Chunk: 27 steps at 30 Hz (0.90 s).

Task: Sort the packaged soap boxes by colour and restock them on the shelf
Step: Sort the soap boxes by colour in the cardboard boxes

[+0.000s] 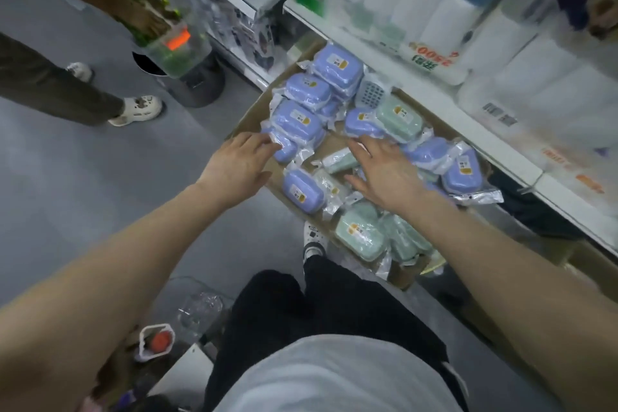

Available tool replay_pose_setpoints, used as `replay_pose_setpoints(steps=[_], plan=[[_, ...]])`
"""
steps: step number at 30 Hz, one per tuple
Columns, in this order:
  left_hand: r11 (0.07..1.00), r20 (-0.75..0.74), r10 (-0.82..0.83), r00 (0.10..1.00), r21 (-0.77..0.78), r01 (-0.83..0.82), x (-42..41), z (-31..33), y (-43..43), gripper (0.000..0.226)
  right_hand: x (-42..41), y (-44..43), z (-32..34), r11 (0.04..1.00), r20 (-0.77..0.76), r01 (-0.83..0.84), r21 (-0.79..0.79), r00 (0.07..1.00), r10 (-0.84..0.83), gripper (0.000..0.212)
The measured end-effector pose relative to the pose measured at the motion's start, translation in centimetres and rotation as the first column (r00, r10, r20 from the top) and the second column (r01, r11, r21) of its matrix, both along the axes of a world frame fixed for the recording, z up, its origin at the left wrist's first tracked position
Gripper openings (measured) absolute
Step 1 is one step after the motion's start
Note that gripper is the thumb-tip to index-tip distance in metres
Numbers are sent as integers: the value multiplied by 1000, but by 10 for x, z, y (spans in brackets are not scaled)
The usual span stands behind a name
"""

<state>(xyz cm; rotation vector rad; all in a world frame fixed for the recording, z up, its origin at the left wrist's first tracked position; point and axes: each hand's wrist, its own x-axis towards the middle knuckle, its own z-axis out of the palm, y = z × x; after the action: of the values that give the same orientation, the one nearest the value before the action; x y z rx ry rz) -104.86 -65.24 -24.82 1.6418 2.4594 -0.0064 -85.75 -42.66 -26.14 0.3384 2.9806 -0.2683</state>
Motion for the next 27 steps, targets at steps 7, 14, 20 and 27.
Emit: replay_pose_setpoints(steps=[7,14,20,27], plan=[[997,141,-45,989,-48,53,-64,-62,4,59,-52,-14,-69,991,223,82,-102,973,-57,70],[978,250,-165,954,-86,192,-124,-131,25,67,-87,-48,-132,950,398,267,-160,898,-185,73],[948,258,-299,919,-34,317,-165,-177,46,66,-105,-85,-183,880,527,462,-109,778,-343,78],[914,279,-386,879,-12,405,-188,-188,63,68,-122,-102,-188,765,580,634,-109,666,-470,74]])
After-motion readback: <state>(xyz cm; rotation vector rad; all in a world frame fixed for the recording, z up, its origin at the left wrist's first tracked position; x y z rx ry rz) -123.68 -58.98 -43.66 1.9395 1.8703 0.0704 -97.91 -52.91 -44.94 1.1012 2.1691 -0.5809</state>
